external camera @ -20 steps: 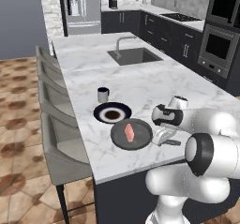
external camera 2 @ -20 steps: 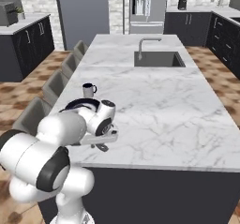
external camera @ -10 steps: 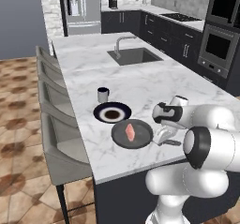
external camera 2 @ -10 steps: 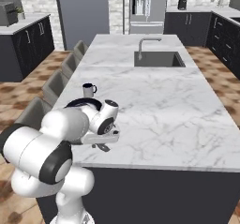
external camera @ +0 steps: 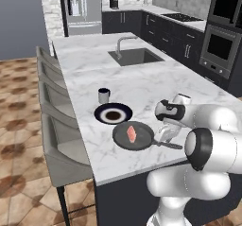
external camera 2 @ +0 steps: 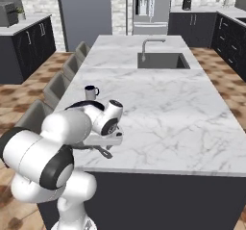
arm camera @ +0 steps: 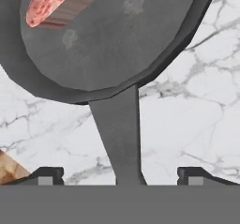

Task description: Pick up the pan with the steak in it and place it on the dining table. Then place the steak on the plate.

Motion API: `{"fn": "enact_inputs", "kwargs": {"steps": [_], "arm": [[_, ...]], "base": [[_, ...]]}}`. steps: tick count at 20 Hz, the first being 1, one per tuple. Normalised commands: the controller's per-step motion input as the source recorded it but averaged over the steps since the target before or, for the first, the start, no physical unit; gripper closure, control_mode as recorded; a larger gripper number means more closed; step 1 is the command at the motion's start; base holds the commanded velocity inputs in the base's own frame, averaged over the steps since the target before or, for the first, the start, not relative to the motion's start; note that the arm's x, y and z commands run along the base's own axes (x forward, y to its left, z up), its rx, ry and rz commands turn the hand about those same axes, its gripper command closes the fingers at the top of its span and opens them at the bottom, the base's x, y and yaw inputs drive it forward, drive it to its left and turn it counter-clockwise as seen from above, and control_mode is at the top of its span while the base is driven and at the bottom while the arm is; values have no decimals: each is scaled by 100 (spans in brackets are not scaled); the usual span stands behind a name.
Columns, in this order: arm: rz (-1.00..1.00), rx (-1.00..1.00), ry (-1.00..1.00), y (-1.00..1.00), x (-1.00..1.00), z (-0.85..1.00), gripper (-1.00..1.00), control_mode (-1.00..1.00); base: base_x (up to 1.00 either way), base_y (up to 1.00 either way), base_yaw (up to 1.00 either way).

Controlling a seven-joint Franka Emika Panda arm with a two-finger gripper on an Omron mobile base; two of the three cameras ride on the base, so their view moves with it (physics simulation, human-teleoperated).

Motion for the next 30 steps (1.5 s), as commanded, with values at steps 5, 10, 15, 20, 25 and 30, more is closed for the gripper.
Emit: {"fn": "enact_inputs", "kwargs": {"steps": [5, 10, 15, 20, 25, 30], "arm": [[-7, 1, 13, 0, -9, 40, -100, -100], [-5, 0, 14, -5, -49, 51, -100, -100], [-3, 0, 9, -11, -77, 59, -100, -100], [0, 0, 3, -14, -99, 48, -100, -100], [0, -1, -2, 5, -63, 52, -100, -100], [-4, -8, -14, 40, 6, 57, -100, -100]], "base": [[0, 0, 0], [0, 0, 0], [0, 0, 0], [0, 0, 0], [0, 0, 0], [0, 0, 0]]}}
